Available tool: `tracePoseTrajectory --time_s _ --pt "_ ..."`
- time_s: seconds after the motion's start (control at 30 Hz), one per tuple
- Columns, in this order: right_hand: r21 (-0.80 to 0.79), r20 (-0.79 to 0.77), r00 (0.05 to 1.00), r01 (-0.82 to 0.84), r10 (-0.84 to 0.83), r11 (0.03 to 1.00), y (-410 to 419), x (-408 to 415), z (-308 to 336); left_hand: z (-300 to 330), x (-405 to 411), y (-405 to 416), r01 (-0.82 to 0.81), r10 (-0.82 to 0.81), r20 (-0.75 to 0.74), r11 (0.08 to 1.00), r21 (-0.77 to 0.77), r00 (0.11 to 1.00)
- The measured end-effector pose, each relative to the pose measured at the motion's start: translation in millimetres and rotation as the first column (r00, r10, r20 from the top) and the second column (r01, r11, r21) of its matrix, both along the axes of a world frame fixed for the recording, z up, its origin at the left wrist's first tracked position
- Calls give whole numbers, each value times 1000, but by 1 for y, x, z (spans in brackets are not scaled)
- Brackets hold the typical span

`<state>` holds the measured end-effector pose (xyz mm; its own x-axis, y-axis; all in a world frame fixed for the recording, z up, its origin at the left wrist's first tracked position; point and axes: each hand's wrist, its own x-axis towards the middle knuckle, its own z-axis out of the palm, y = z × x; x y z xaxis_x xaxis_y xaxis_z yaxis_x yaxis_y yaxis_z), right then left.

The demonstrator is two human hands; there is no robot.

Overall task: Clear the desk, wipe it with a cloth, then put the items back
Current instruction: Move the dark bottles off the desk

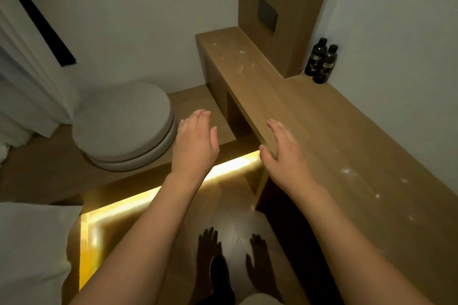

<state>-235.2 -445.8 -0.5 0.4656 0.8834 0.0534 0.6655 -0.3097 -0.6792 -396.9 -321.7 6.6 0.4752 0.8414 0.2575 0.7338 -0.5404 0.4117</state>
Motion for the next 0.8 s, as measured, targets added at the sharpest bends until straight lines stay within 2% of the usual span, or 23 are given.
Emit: tracePoseTrajectory --time_s 0.37,0.6,0.8 --pt "-53 -11 988 150 -151 987 147 61 -16 -4 66 160 116 -116 14 992 -55 993" --pt "-52 -47 963 263 -265 963 229 133 -32 -13 149 246 293 -296 -42 953 -76 954" --pt "-24 -86 902 422 -422 906 267 190 -29 -9 217 301 422 -423 -61 906 -23 904"
